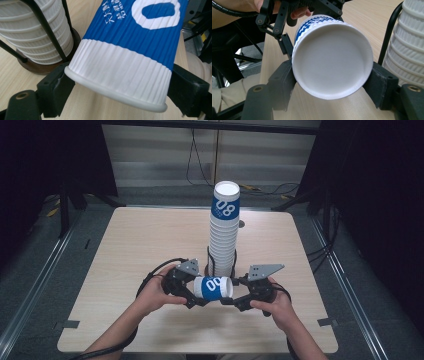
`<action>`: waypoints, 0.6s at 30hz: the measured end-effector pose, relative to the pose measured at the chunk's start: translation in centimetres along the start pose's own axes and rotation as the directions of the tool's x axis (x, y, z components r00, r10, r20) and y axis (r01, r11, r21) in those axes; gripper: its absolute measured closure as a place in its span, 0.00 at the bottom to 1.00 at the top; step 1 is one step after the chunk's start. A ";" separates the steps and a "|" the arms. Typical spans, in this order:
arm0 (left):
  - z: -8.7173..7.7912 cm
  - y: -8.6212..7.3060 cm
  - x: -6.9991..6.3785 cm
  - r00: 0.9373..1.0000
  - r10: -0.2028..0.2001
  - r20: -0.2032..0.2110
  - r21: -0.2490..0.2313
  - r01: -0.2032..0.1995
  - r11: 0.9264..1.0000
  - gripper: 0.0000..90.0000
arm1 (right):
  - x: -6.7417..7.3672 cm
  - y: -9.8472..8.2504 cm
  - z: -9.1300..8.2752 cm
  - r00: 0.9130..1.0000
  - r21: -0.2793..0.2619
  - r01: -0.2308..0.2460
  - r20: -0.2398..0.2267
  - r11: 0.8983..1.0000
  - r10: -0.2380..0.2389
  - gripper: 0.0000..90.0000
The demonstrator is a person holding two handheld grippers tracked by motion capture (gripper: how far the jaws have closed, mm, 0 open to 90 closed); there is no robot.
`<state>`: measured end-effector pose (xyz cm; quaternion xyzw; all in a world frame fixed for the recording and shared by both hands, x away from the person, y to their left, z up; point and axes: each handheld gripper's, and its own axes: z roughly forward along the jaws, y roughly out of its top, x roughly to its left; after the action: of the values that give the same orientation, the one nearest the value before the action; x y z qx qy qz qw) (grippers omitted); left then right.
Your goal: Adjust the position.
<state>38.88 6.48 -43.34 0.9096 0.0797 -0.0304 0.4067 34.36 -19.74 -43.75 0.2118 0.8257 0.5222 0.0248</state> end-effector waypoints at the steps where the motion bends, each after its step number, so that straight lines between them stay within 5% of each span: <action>1: 0.0 0.0 0.0 1.000 0.009 -0.005 0.005 -0.009 1.000 0.17 | 0.0 0.0 0.0 1.000 0.002 -0.001 -0.003 1.000 0.001 0.33; 6: -0.4 0.1 -0.1 1.000 0.009 -0.009 0.013 -0.009 1.000 0.18 | 0.0 0.0 0.1 1.000 -0.003 -0.011 -0.004 1.000 0.011 0.33; 9: -0.7 0.3 -0.1 1.000 0.021 -0.019 0.058 -0.020 0.998 0.18 | 0.1 0.0 0.2 1.000 0.007 -0.001 0.000 1.000 0.001 0.32; 10: -0.5 0.2 -0.1 1.000 0.015 -0.014 0.031 -0.015 0.999 0.18 | 0.1 0.0 0.3 1.000 0.013 0.002 0.002 1.000 -0.002 0.32; 18: -0.9 0.3 -0.1 1.000 0.006 -0.011 0.051 -0.006 0.999 0.20 | 0.2 -0.1 0.5 1.000 0.019 0.010 0.009 1.000 -0.010 0.26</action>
<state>38.87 6.95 -42.46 0.9201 0.0784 -0.0262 0.3829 34.25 -19.22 -44.02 0.2102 0.8315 0.5133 0.0291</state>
